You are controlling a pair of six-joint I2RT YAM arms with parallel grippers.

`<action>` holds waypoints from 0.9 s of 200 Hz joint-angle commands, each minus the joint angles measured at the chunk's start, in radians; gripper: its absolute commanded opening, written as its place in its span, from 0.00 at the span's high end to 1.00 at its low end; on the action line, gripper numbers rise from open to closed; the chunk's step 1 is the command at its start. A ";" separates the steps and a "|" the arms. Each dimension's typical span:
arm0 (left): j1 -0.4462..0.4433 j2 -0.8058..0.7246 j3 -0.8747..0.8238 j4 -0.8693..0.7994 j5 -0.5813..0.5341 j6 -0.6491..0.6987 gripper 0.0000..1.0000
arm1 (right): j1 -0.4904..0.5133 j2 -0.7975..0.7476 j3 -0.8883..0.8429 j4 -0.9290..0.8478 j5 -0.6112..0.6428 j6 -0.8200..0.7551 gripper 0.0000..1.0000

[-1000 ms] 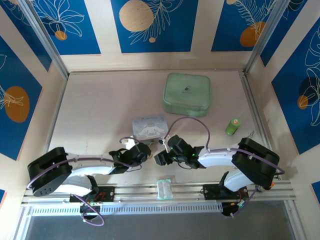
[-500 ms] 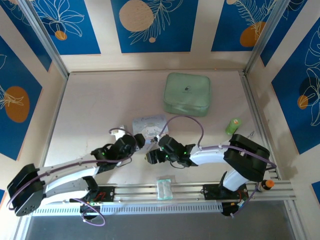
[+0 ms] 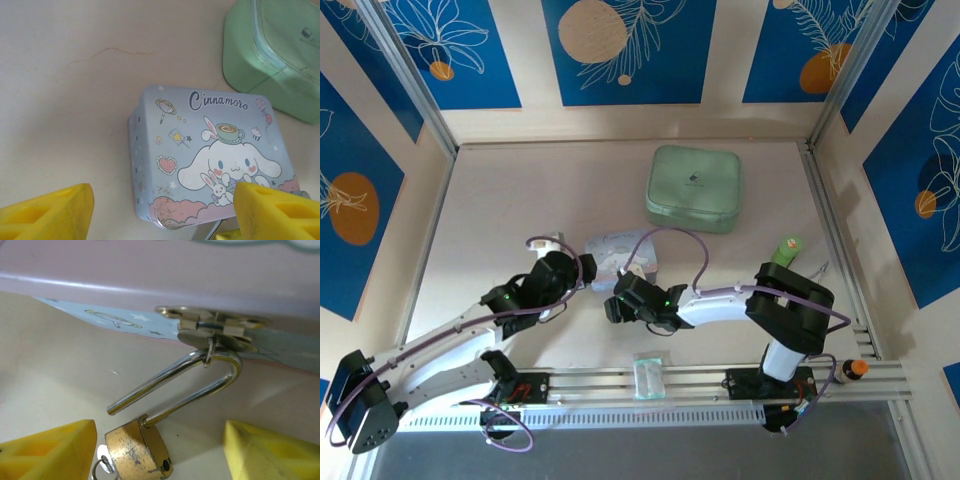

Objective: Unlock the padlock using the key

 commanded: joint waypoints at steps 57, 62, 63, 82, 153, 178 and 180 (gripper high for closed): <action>0.012 0.049 0.110 -0.060 -0.014 0.208 0.15 | 0.016 -0.046 -0.079 -0.202 0.066 0.056 0.41; 0.012 0.050 0.116 -0.061 -0.016 0.223 0.14 | 0.016 -0.057 -0.088 -0.202 0.070 0.059 0.42; 0.012 0.050 0.118 -0.061 -0.016 0.225 0.14 | 0.016 -0.060 -0.090 -0.202 0.071 0.059 0.42; 0.013 0.067 0.148 -0.070 -0.017 0.267 0.13 | 0.015 -0.087 -0.110 -0.200 0.073 0.049 0.42; 0.012 0.278 0.286 -0.125 0.190 0.873 0.16 | -0.074 -0.280 -0.251 0.068 -0.100 0.097 0.27; 0.013 0.351 0.312 -0.143 0.276 1.048 0.24 | -0.078 -0.270 -0.237 0.050 -0.093 0.158 0.23; 0.013 0.356 0.315 -0.145 0.279 1.054 0.24 | -0.076 -0.267 -0.235 0.048 -0.090 0.160 0.22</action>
